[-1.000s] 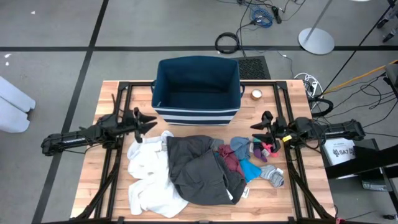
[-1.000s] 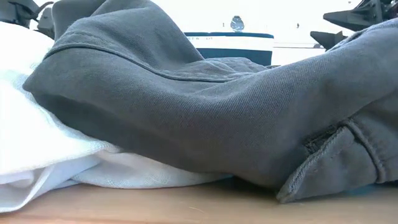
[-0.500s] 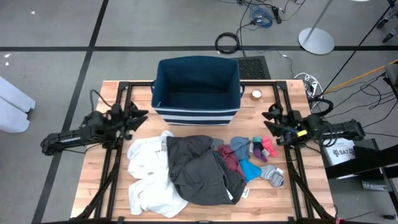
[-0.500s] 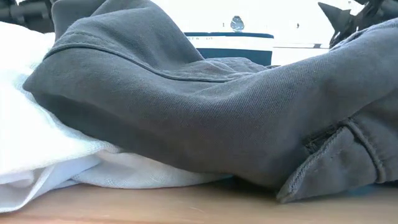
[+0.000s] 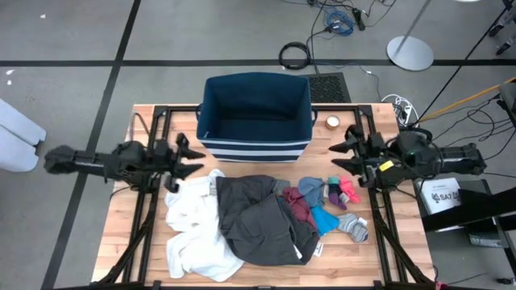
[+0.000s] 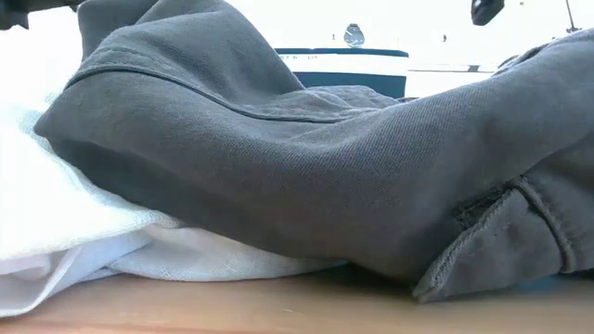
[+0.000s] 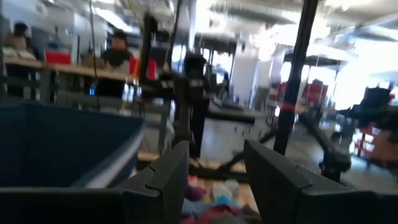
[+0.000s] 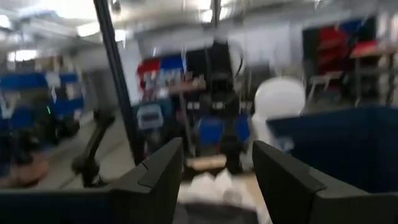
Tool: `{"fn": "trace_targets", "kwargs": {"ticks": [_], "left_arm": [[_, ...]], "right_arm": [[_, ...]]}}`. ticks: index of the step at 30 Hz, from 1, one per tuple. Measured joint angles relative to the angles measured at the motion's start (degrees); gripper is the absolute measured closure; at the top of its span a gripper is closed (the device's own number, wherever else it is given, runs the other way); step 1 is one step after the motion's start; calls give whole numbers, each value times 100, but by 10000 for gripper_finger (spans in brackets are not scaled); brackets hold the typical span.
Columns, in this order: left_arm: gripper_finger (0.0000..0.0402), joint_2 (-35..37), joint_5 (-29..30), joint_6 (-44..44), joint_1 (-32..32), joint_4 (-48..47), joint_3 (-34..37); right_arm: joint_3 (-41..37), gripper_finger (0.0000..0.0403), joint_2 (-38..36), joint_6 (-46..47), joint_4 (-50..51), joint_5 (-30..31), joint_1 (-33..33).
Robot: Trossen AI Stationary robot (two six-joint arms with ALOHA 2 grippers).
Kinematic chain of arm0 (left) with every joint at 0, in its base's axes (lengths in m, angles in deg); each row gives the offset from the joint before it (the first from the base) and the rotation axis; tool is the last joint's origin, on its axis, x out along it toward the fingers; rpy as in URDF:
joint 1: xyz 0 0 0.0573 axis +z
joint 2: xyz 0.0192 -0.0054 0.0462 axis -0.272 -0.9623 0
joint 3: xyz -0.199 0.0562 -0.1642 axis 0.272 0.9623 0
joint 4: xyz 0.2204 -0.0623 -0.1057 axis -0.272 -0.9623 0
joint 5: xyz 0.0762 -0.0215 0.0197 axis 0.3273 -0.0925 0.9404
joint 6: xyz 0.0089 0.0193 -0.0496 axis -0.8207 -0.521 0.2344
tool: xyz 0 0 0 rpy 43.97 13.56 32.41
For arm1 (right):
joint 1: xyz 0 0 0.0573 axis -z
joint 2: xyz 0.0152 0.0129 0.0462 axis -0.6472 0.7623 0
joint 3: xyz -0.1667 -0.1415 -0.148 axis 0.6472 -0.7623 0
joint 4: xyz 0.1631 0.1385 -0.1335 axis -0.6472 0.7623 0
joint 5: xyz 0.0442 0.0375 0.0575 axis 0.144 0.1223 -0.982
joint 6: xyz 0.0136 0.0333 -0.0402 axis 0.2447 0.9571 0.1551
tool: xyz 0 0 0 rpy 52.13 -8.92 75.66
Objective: Sort clothes
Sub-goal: Put the black shorts into the blue bin
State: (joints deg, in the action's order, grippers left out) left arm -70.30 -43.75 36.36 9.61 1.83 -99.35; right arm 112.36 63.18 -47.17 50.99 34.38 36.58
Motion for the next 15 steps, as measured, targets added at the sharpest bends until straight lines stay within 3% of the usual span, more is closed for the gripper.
{"fn": "trace_targets", "kwargs": {"ticks": [8,15], "left_arm": [[237,-1834,1438,-58,-1485,-27,-1025],[237,-2858,2166,-30,-2322,-396,-1859]], "right_arm": [[757,220,1363,617,792,-1043,-241],[759,220,2466,1152,715,-1044,-855]]}}
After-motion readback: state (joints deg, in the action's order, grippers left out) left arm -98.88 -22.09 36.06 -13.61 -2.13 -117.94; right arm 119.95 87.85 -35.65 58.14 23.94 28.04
